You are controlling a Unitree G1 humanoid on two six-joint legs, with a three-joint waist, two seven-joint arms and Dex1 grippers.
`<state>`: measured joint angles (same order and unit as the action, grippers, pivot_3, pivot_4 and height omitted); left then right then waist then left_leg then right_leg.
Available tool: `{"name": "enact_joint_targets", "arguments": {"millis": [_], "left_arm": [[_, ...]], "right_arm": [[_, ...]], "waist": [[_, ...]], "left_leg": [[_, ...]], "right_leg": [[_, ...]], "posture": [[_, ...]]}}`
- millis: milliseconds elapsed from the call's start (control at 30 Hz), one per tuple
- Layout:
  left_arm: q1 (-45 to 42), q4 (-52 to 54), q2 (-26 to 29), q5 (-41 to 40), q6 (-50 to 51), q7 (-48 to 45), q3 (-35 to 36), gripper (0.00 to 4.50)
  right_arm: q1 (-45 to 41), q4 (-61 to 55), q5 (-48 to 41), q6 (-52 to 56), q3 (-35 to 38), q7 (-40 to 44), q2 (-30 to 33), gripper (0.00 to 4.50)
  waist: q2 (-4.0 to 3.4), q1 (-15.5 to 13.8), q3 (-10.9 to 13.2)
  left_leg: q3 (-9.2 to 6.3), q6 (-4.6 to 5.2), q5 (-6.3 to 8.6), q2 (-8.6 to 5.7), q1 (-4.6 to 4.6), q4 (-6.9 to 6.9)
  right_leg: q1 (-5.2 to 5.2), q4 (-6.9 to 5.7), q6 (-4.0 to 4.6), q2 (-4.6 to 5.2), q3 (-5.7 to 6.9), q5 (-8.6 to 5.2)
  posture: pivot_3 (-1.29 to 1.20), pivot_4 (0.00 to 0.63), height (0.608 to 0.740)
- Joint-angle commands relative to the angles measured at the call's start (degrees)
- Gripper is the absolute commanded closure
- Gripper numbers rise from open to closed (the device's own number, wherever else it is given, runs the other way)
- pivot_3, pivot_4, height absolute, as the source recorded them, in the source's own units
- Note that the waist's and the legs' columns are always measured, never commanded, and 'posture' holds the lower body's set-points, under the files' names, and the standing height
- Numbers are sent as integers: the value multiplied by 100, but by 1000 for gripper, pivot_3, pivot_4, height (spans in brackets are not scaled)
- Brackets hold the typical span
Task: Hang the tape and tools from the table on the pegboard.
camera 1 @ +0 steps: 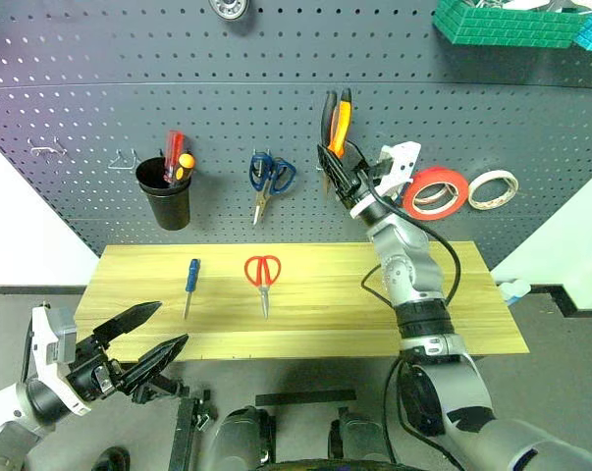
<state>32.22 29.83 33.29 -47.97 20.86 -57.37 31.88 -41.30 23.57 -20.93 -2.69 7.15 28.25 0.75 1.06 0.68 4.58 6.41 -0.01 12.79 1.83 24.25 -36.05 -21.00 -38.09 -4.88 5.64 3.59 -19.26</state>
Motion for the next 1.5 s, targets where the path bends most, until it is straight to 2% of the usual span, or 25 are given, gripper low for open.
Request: {"name": "enact_joint_targets", "arguments": {"millis": [33,367,533,733,1000,1233,1500], "left_arm": [[132,271,-53,-36,-125,45,142,0],[261,501,-48,-155,-60,257,249,0],[274,546,-7,-185,-25,308,245,0],[310,531,63,-230,-9,271,329,0],[496,590,65,-309,-11,230,465,0],[634,702,56,-374,-10,277,512,0],[755,854,91,-472,54,354,599,0]], "right_arm": [[-503,215,1,-443,104,-63,-67,2367],[-1121,1179,362,-1549,136,-386,-148,2367],[-1354,1837,975,-2320,77,-1050,-96,2367],[-1499,2599,1208,-2824,68,-1305,-153,2367],[-1960,3407,1258,-3221,150,-1433,-197,2367],[-2269,3603,1189,-3363,220,-1430,-207,2367],[-2279,4162,1579,-3597,147,-2007,-30,2367]], "waist": [[0,-4,0],[0,-15,-4],[-1,-15,-5],[0,-23,-8],[-1,-23,-10],[0,-122,-13],[2,-159,-19]], "left_leg": [[0,0,0,0,0,1],[0,0,0,0,0,-1],[0,-1,-1,0,0,-1],[0,-1,-1,0,0,-2],[0,-1,-1,0,-2,-2],[0,-1,-1,1,-6,-2],[-2,-1,-1,0,-7,-4]], "right_leg": [[0,0,0,0,0,0],[1,-2,0,-1,0,0],[0,-4,0,-2,-1,0],[1,-4,0,-3,-1,0],[1,-5,0,-5,-1,0],[3,-6,1,-5,-1,-1],[9,-5,2,-4,-1,-1]], "posture": [[173,0,740],[195,0,740],[207,0,740],[220,0,740],[242,0,740],[262,0,740],[276,0,740]]}}
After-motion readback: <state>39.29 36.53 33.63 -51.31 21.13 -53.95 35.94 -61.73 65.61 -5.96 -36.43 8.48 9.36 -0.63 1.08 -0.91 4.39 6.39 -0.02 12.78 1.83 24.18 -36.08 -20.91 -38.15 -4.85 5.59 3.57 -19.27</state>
